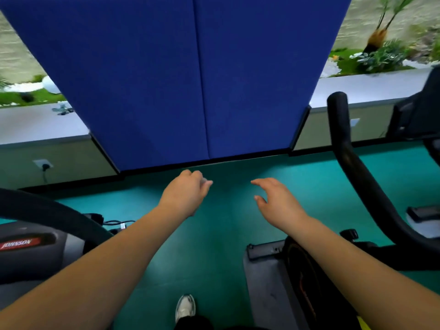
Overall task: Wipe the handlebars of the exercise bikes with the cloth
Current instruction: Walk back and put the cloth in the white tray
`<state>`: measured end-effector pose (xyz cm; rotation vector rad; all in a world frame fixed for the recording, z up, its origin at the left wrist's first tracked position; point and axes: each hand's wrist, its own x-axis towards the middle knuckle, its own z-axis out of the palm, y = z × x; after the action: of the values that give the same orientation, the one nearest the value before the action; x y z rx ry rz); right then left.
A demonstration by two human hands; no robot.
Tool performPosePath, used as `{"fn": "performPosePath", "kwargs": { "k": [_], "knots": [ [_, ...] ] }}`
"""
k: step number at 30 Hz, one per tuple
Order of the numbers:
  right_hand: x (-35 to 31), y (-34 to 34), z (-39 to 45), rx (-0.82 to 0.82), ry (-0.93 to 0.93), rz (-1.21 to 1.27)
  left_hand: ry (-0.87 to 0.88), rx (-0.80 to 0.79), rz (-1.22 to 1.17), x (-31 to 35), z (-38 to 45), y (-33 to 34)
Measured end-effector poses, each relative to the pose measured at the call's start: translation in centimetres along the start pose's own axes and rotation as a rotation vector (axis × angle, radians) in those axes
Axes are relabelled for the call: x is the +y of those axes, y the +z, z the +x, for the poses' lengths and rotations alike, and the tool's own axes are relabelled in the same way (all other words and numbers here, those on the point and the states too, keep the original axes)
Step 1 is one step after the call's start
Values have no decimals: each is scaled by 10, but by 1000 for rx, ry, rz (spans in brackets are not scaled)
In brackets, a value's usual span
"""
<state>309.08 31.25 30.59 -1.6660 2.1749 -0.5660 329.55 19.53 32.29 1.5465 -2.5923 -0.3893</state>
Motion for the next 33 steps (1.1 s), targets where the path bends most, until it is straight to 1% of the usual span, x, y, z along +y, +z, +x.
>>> {"fn": "performPosePath", "kwargs": {
  "k": [2, 4, 9, 13, 16, 18, 23, 28, 33],
  "knots": [
    [-5, 15, 25, -4, 61, -11, 64, -47, 105, -22, 20, 1],
    [-11, 29, 48, -5, 106, -28, 137, -72, 151, -44, 42, 2],
    [-18, 52, 94, -21, 205, -104, 246, -84, 118, -84, 97, 7],
    [-16, 54, 123, -16, 280, -214, 322, -138, 142, -93, 144, 15],
    [-6, 50, 147, -30, 326, -291, 344, -174, 130, -86, 180, 23],
    [6, 47, 167, -33, 375, -301, 351, -192, 131, -77, 206, 26],
    [35, 36, 224, -71, 486, -272, 388, -234, 203, -51, 275, 28],
    [61, 21, 265, -94, 565, -245, 450, -243, 211, -29, 339, 24],
    [84, 7, 302, -60, 638, -231, 525, -278, 211, -2, 401, 29]
  ]
}}
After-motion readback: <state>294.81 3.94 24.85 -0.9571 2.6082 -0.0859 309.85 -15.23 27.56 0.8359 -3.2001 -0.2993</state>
